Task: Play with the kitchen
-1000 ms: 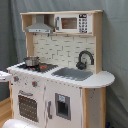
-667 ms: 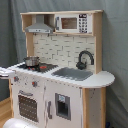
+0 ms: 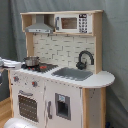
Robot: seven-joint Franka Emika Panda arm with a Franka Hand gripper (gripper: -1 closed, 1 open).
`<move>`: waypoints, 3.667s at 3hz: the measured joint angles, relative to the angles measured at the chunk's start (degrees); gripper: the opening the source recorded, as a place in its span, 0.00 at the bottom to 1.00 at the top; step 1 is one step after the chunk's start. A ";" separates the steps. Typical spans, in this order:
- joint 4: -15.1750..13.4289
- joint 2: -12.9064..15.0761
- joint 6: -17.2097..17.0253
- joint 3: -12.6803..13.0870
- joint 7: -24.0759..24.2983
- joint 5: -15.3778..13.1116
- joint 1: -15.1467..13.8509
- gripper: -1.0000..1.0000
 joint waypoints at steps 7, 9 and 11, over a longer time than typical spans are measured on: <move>13.12 23.66 16.58 -9.68 -20.71 -0.02 -19.52 1.00; 20.02 31.06 19.90 -10.44 -22.96 -0.02 -26.84 1.00; 27.66 39.65 20.20 -9.75 -26.92 -0.18 -31.74 1.00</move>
